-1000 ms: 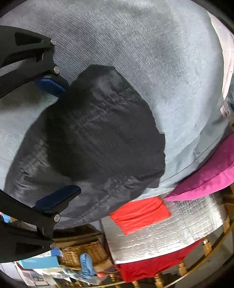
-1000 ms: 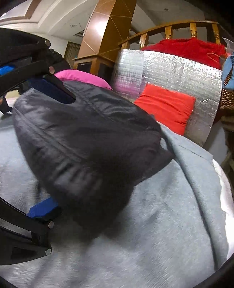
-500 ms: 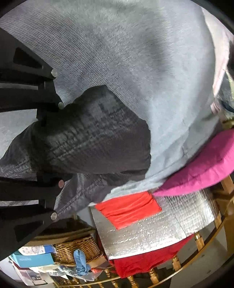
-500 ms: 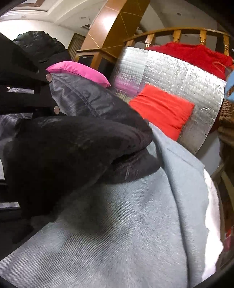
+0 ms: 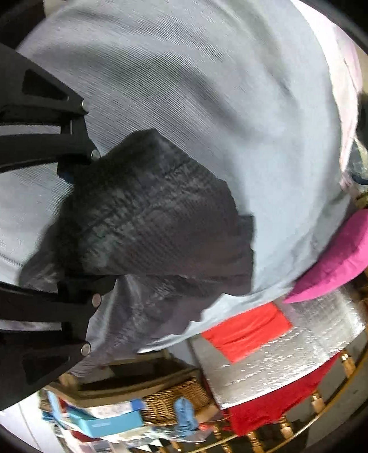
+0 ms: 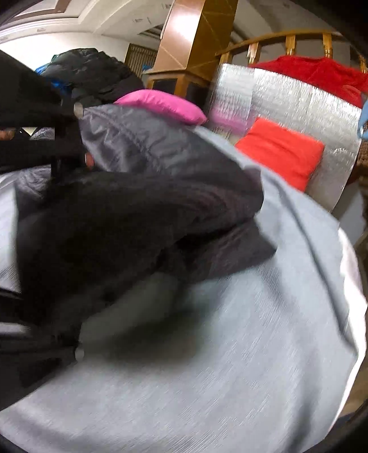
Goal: Fold large clothes
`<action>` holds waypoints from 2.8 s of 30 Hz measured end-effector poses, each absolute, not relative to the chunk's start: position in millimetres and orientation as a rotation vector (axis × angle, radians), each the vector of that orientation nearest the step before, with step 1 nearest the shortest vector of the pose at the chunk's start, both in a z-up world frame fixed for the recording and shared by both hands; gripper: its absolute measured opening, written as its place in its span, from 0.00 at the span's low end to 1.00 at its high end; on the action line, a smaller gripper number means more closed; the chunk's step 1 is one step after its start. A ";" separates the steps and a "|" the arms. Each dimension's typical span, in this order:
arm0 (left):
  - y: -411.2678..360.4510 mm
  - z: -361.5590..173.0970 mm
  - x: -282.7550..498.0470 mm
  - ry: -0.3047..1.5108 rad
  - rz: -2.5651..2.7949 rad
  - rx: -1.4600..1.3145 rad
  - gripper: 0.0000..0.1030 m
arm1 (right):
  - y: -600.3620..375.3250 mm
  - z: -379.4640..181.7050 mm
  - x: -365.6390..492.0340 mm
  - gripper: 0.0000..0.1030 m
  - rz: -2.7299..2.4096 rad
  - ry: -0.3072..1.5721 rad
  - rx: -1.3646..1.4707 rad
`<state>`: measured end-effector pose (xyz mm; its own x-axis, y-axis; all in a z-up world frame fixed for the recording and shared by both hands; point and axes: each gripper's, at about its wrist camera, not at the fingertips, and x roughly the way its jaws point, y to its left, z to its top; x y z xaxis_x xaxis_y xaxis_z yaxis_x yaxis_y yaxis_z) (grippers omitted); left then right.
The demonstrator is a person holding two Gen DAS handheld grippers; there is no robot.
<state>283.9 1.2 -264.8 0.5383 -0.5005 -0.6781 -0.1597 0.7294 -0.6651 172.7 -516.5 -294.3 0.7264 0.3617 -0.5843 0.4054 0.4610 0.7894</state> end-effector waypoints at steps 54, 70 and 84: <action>-20.2 -236.5 430.3 0.917 -0.039 -0.502 0.66 | -504.8 -224.9 437.7 0.30 -0.057 0.815 0.804; -5.6 -212.3 378.7 0.900 -0.031 -0.364 0.77 | -564.0 -211.2 277.5 0.76 -0.147 0.750 0.695; -35.3 -229.3 386.2 0.927 -0.035 -0.115 0.77 | -548.0 -239.9 277.9 0.20 -0.242 0.872 0.576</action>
<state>386.2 -35.3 -229.3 0.6003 -0.0792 -0.7959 -0.0197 0.9933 -0.1136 277.9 -548.0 -239.9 0.6284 0.0295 -0.7774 0.4263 0.8228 0.3758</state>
